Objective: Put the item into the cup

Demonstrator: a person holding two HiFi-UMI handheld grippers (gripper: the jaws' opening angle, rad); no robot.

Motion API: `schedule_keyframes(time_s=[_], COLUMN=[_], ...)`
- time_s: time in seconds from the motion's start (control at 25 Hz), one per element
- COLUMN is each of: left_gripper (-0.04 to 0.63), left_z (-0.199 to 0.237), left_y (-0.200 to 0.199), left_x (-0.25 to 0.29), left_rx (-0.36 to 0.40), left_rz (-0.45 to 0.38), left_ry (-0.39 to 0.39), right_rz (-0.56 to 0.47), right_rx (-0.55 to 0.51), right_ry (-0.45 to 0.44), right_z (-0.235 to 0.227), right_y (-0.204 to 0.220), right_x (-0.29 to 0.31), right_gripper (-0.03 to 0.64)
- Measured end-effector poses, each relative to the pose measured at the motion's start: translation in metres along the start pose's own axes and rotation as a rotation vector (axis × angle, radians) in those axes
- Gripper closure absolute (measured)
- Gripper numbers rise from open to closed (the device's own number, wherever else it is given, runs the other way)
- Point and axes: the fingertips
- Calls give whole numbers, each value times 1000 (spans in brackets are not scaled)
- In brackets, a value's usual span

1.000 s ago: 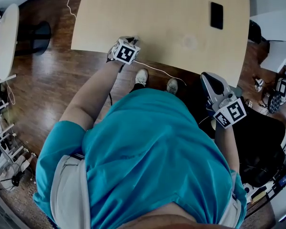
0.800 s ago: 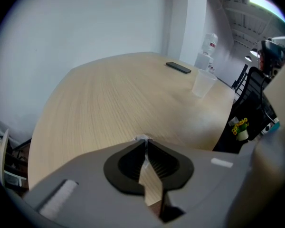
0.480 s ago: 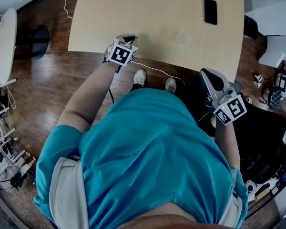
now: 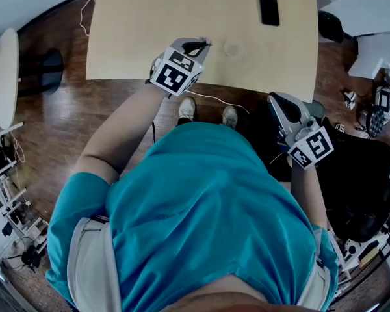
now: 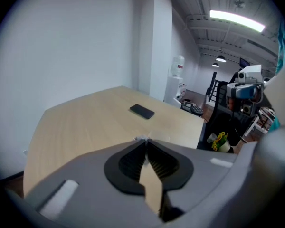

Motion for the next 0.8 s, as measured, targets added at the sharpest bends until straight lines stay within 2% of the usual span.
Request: schedule_keyframes(time_s=[0.16,0.28,0.8], left_gripper=[578,578,577], left_z=[-32,-43,-56], left_y=[-31,-40,-40], left_x=[10,28,82], left_rx=[78,106,104], left_rz=[-2,19,118], left_ry=[53,74,105], right_rz=[-8,-11,-15], right_rx=[13,22,52], right_ry=[19,35,70], right_z=[-2,-3,-7], right_y=[6,11,25], right_x=[-13,-22,-45], right_gripper=[615,615,615])
Point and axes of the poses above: the fingertips, and each gripper's own axes: x forward along the fingers, z to its left, y out of its underside, and after that the axes turned 15 degrees about z, right-handed
